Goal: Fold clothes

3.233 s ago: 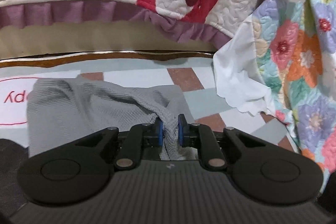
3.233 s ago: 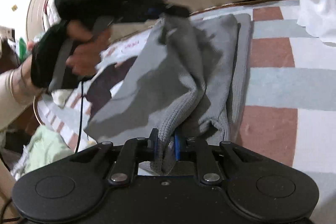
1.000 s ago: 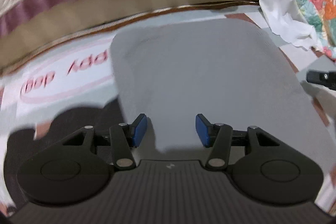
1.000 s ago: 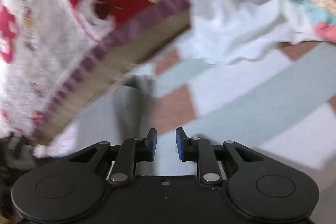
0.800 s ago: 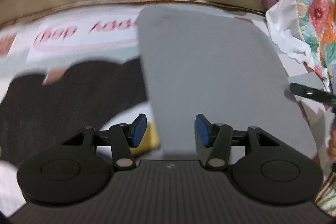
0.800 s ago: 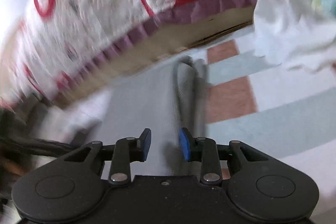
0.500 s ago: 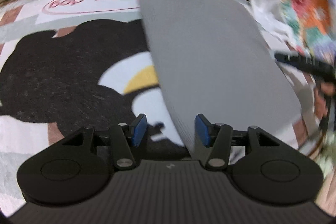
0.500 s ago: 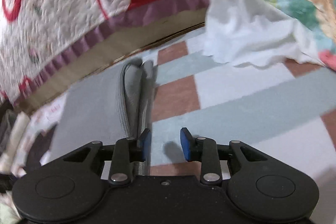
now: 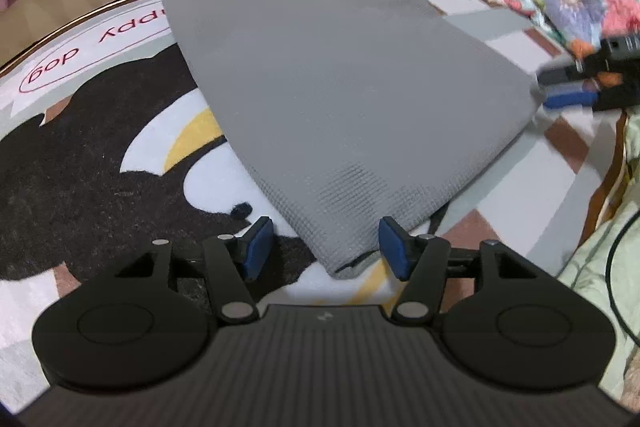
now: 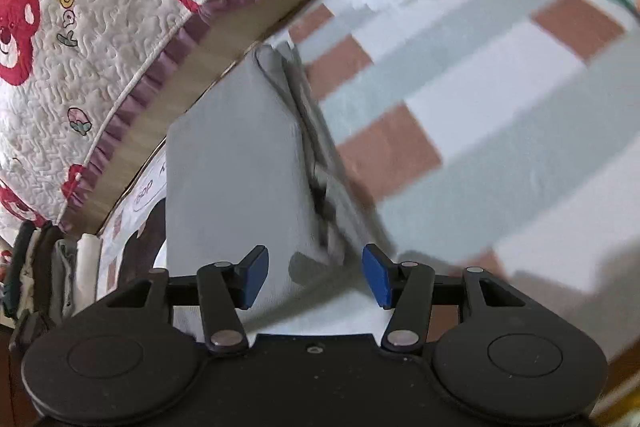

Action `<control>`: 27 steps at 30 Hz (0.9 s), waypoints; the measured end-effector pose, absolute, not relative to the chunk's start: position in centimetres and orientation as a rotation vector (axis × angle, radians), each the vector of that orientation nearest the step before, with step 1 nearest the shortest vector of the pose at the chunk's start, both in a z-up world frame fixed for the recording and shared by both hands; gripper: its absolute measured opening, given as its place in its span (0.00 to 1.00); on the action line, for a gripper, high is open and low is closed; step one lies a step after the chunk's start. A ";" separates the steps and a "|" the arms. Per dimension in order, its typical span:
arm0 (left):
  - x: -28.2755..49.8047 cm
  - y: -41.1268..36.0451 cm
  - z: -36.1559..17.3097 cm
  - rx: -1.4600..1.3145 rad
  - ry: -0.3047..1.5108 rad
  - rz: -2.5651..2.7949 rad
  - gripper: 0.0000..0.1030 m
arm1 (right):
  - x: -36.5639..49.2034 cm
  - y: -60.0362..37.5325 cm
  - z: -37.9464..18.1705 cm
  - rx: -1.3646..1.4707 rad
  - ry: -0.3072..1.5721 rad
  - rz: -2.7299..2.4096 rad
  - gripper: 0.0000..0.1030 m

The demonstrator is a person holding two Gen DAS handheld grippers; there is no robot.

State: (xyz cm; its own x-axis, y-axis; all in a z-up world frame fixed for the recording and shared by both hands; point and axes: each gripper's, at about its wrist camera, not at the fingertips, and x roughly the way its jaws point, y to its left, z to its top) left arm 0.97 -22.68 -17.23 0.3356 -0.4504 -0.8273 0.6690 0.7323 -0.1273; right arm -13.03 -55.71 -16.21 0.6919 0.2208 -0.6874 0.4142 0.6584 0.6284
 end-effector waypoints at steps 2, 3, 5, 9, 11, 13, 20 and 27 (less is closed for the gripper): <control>1.4 -22.1 -17.3 0.161 1.019 -0.738 0.56 | -13.7 -55.2 -17.0 0.914 0.831 -0.154 0.56; 1.6 -21.8 -17.3 0.115 1.036 -0.737 0.56 | -14.0 -55.1 -17.4 0.936 0.834 -0.172 0.56; 2.1 -21.2 -17.3 0.021 1.067 -0.733 0.56 | -14.2 -54.9 -18.2 0.957 0.837 -0.204 0.56; 3.3 -19.9 -17.8 -0.308 1.160 -0.705 0.54 | -13.4 -54.2 -18.9 0.935 0.772 -0.169 0.57; 3.3 -20.0 -17.7 -0.319 1.143 -0.702 0.47 | -12.8 -54.4 -19.8 0.994 0.712 -0.137 0.57; 3.0 -20.6 -17.2 -0.232 1.107 -0.700 0.42 | -12.2 -54.5 -20.5 1.042 0.657 -0.107 0.51; 0.5 -21.7 -15.4 0.061 0.949 -0.699 0.45 | -11.3 -53.6 -17.4 0.883 0.541 0.009 0.11; -1.7 -23.4 -10.2 0.173 0.685 -0.753 0.52 | -8.4 -54.0 -14.2 0.853 0.527 0.098 0.10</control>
State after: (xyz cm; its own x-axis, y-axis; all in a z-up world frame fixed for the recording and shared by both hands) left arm -1.66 -23.37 -10.19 0.5260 -0.5722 -0.6292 0.6803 0.7271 -0.0925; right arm -8.38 -54.01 -14.21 0.8680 0.2889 -0.4040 0.1238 0.6619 0.7393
